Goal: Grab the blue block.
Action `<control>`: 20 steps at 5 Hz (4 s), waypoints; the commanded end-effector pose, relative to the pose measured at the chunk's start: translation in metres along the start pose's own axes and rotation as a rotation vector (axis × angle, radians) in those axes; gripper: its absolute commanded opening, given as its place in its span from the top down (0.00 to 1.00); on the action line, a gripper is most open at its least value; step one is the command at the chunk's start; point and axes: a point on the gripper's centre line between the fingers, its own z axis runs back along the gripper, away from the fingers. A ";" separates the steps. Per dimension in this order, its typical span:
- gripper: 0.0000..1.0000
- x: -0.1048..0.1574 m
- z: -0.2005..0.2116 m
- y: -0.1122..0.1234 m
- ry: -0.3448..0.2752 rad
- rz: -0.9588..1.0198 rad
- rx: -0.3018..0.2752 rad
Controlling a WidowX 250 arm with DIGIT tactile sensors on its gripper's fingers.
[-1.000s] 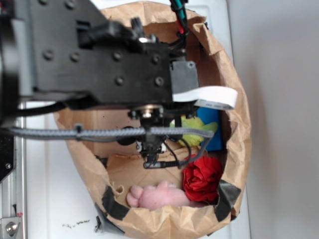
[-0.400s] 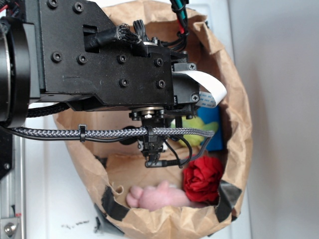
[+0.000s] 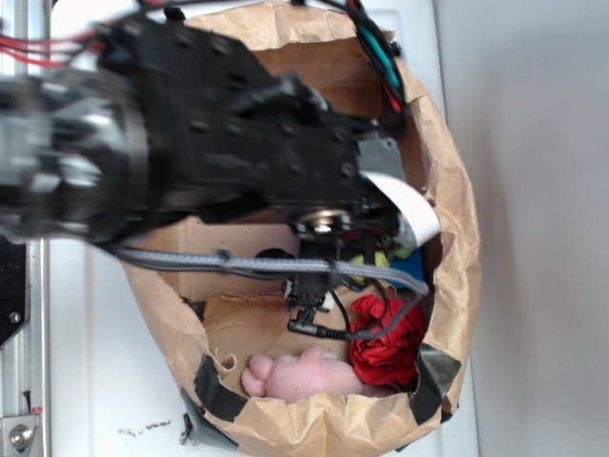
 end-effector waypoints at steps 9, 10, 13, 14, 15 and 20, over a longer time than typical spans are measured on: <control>0.00 -0.002 -0.030 -0.003 -0.237 -0.624 0.047; 0.00 -0.002 -0.033 -0.001 -0.232 -0.622 0.058; 0.00 0.009 -0.030 0.023 -0.188 -0.582 0.040; 0.00 0.012 -0.022 0.043 -0.120 -0.608 -0.087; 0.00 0.019 -0.005 0.056 -0.110 -0.625 -0.181; 0.00 0.029 0.005 0.060 -0.156 -0.694 0.030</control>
